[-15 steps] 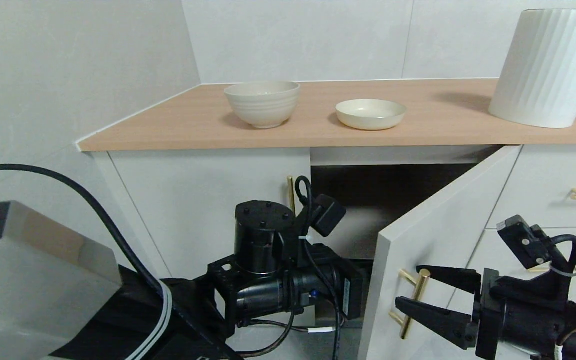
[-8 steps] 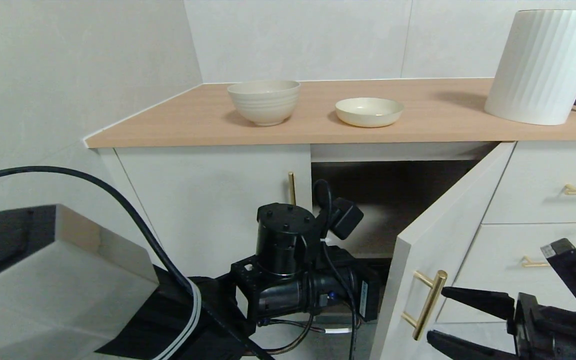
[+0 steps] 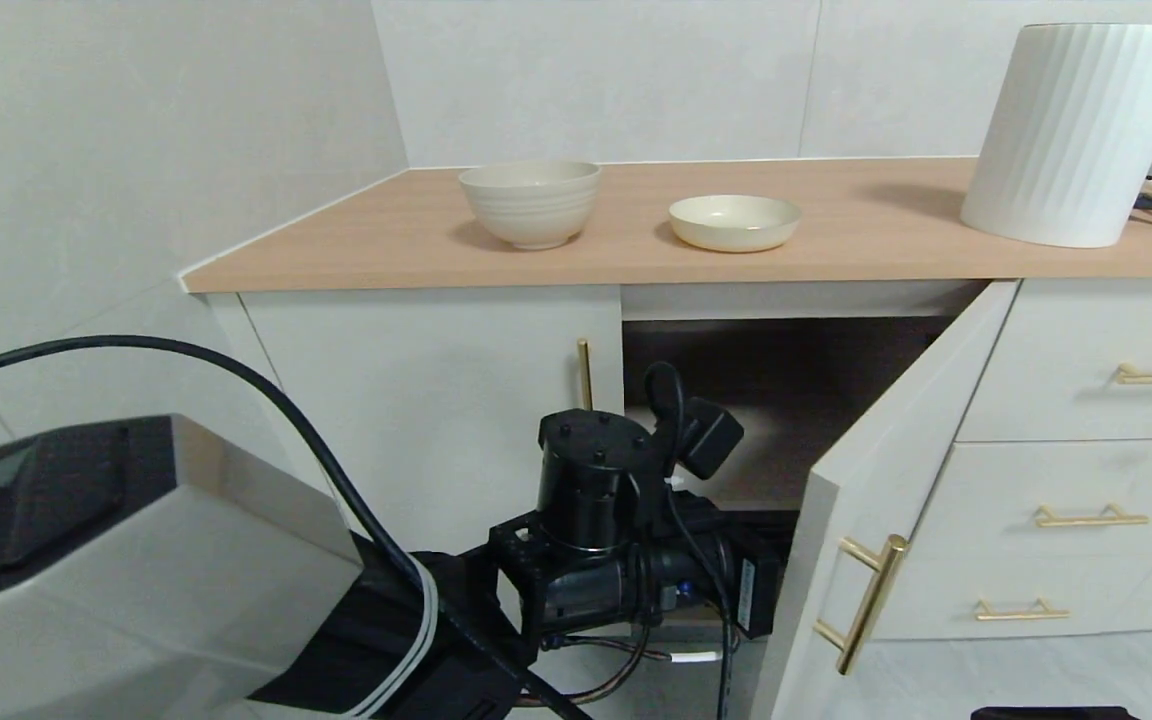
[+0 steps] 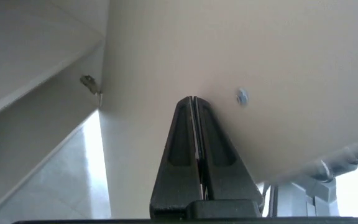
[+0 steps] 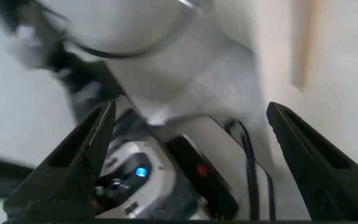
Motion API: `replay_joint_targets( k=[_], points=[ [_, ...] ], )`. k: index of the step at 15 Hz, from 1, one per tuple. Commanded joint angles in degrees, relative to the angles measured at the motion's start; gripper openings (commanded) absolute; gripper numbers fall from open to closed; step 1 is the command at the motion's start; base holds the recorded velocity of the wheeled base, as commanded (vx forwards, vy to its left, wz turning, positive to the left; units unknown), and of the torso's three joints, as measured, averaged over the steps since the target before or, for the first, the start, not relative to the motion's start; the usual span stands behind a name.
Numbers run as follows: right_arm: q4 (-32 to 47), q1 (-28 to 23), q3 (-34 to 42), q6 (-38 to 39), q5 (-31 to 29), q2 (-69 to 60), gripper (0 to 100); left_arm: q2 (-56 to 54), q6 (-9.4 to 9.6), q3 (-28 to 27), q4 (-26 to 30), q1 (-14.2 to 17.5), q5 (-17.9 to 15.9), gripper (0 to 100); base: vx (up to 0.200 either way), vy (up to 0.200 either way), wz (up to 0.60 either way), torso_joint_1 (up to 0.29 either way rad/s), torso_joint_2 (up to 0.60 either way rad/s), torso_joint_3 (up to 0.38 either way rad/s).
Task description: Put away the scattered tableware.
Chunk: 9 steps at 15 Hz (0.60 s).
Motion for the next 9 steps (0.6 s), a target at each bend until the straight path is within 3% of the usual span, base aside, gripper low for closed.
replay_joint_targets(
  k=[1,3,8,9],
  points=[
    [0.61,0.12,-0.05,0.01,0.56,-3.22,100,2.49,-0.08,-1.82,-0.06,0.09,-0.03,0,0.0,0.0,0.0,0.0,0.0,0.0],
    [0.69,0.12,-0.14,0.01,0.82,-3.05,100,2.67,-1.49,-2.17,-0.33,0.09,-0.03,0,0.0,0.0,0.0,0.0,0.0,0.0],
    [0.69,0.12,-0.05,0.01,0.82,-3.22,100,1.96,-1.93,-2.34,0.03,-0.7,0.67,0,0.0,0.0,0.0,0.0,0.0,0.0],
    [0.69,0.12,-0.05,0.01,0.82,-3.13,100,2.14,-1.93,-2.52,0.03,-0.79,0.67,0,-0.2,0.0,0.0,0.002,0.0,0.002]
  ],
)
